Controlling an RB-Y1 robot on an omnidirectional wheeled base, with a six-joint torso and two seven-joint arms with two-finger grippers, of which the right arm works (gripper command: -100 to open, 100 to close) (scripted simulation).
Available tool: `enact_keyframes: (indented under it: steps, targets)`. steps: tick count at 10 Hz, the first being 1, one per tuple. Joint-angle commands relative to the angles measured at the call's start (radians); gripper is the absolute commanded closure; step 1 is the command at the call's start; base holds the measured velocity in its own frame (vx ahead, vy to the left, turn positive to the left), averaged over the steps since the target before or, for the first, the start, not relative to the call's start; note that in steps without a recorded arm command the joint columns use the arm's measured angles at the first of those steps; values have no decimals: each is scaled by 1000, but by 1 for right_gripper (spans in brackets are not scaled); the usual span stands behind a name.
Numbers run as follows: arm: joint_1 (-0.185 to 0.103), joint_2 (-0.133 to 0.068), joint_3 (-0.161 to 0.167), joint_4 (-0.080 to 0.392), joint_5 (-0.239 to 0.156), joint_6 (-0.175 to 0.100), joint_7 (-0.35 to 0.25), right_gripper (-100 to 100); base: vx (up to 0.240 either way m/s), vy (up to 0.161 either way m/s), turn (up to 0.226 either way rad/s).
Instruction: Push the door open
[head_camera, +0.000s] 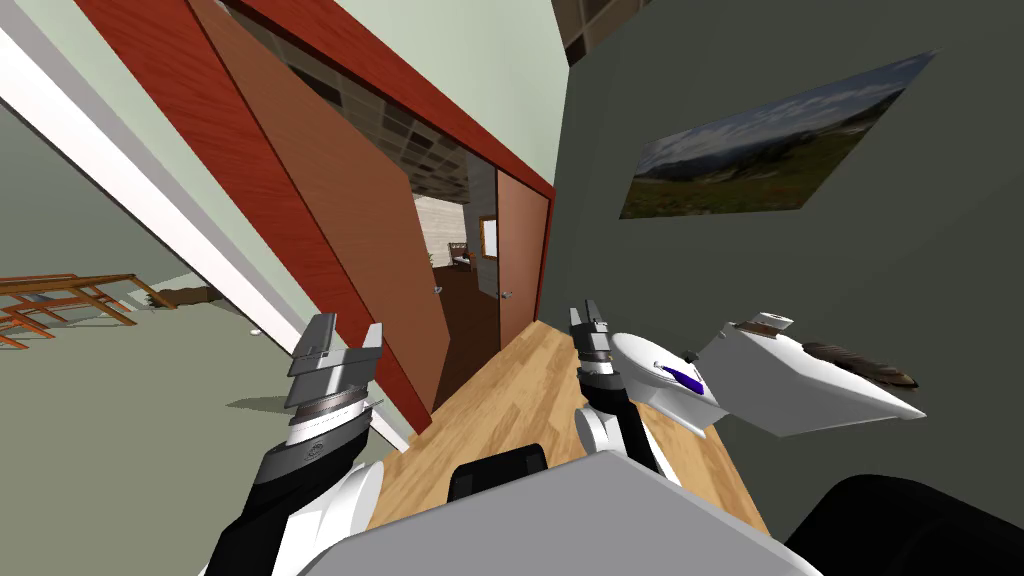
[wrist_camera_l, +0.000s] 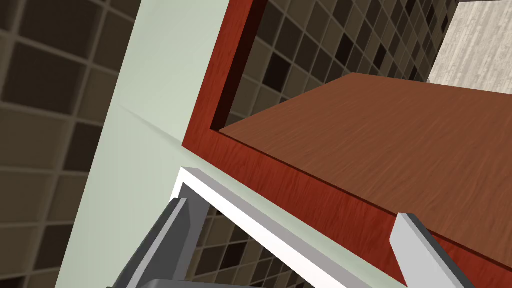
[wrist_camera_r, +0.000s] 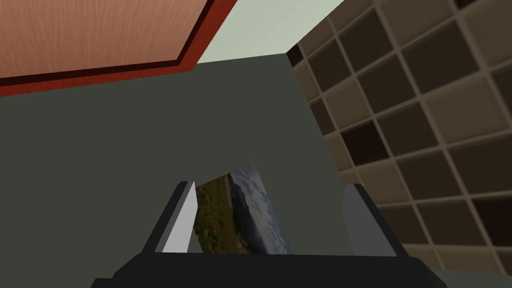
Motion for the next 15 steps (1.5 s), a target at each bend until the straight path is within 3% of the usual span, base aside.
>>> enact_keyframes:
  steps: [1,6,15]
  targets:
    - [-13,-11,7,31,-1,-6,-4,-100,114,76,27]
    - [-67,-47,39,160,-3,-33,-20,-100,138,-68,26]
    - [-153,-85,88,362,-6,-74,-45,-100,99,-48,23]
